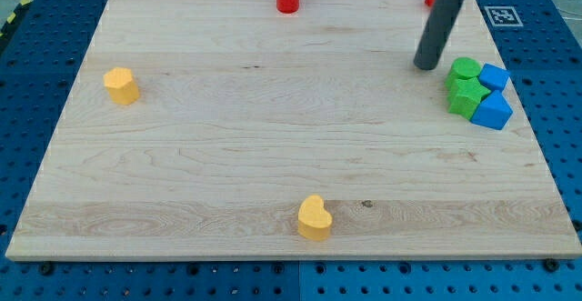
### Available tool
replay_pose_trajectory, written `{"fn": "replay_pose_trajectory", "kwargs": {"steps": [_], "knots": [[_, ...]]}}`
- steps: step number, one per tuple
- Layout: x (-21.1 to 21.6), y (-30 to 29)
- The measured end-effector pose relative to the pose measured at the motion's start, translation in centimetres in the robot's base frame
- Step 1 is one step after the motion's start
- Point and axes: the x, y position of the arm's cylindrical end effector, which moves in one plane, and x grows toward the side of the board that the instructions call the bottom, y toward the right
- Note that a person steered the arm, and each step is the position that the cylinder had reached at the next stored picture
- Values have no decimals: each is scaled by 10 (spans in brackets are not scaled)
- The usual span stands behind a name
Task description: Push the red star towards the center
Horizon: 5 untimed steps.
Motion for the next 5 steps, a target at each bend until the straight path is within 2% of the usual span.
{"fn": "replay_pose_trajectory", "kwargs": {"steps": [2, 5], "knots": [[-11, -40], [-11, -32]]}}
